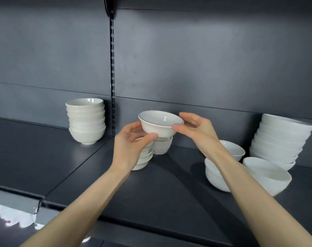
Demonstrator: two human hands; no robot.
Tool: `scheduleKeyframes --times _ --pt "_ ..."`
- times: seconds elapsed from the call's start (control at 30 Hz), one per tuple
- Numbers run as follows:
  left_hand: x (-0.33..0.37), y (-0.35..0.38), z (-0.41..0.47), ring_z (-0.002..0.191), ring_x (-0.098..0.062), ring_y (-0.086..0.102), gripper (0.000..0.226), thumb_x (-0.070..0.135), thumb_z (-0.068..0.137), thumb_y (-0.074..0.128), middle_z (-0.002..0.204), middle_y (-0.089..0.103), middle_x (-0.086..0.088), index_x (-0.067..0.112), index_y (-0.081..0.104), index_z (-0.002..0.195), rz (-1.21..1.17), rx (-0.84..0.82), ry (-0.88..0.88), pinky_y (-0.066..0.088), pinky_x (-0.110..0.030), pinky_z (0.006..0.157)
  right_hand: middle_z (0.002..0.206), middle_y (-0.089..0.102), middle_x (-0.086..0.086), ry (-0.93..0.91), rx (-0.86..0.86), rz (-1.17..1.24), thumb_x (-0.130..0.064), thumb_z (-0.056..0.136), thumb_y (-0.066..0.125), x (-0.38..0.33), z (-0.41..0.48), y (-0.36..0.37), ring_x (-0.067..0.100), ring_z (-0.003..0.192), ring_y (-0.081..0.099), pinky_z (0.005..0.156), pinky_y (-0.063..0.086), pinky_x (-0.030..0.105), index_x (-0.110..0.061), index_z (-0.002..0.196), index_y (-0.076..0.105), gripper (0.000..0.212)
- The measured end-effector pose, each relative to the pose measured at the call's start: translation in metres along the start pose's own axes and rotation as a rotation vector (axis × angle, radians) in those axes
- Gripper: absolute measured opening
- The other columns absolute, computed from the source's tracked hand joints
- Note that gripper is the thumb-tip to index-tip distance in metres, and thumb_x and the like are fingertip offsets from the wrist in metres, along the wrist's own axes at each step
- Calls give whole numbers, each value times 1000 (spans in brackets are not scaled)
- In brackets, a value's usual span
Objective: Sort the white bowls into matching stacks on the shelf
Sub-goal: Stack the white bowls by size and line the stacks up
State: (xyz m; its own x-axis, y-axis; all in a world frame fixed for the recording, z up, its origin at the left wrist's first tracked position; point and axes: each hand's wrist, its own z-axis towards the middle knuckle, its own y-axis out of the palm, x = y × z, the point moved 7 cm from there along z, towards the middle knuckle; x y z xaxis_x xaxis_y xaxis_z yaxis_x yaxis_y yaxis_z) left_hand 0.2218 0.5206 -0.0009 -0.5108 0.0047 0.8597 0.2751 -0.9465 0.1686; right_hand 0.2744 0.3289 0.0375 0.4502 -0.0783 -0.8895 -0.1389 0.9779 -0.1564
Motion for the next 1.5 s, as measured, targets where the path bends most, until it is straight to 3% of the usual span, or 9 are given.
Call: scheduleKeyframes --times 0.23,0.37,0.5,0.77,1.07,1.2,1.3,1.4,1.5 --pt "-15 -66 23 102 -14 64 44 26 67 83 107 70 7 21 66 108 176 -48 10 48 -28 88 83 74 -13 -5 15 40 -1 74 77 5 -2 65 0 83 69 70 51 11 -25 87 68 29" --pt "-33 -80 33 106 -9 58 40 22 76 78 110 66 9 17 64 114 275 -147 -9 39 -14 83 92 74 -10 10 85 8 -7 71 81 14 -7 83 4 92 68 82 53 16 -27 89 69 29" --pt "-47 -82 40 109 -7 51 46 25 80 75 122 54 4 16 58 122 289 -245 -46 36 -11 85 92 72 -14 28 138 -13 -5 71 81 18 -12 92 -5 86 67 73 50 9 -27 91 68 32" --pt "-72 -81 40 124 -8 41 66 53 65 76 128 44 7 27 54 121 315 -393 -113 32 -25 102 85 73 -17 55 183 -71 -3 70 81 28 -19 95 -2 85 68 78 53 13 -30 91 68 36" --pt "-73 -80 40 118 -5 45 58 33 74 79 127 45 8 26 47 122 333 -410 -50 32 -21 93 82 71 -26 48 137 -77 -5 75 77 30 -24 100 -12 82 64 69 47 5 -32 90 67 33" --pt "-71 -81 39 117 -5 49 61 29 73 81 124 51 12 26 44 121 295 -408 -56 39 -25 98 82 71 -27 44 120 -69 -4 77 76 31 -24 100 -13 83 64 69 46 4 -32 90 67 32" --pt "-77 -83 37 121 -6 47 82 30 67 86 129 48 11 18 38 132 278 -418 -122 40 -30 104 93 70 -23 66 123 -88 -11 77 77 35 -24 99 -7 91 63 73 48 7 -32 98 65 32" --pt "-88 -81 32 127 -8 45 116 43 51 88 137 45 10 16 26 145 271 -499 -243 41 -35 107 125 57 -8 189 109 -124 -26 73 82 49 -24 95 8 111 58 91 50 22 -21 135 48 71" --pt "-93 -77 29 118 -9 54 92 26 64 88 131 54 9 17 35 139 271 -542 -276 45 -31 103 130 56 -6 248 44 -120 -28 72 82 56 -28 100 14 117 57 94 52 36 -29 138 43 77"
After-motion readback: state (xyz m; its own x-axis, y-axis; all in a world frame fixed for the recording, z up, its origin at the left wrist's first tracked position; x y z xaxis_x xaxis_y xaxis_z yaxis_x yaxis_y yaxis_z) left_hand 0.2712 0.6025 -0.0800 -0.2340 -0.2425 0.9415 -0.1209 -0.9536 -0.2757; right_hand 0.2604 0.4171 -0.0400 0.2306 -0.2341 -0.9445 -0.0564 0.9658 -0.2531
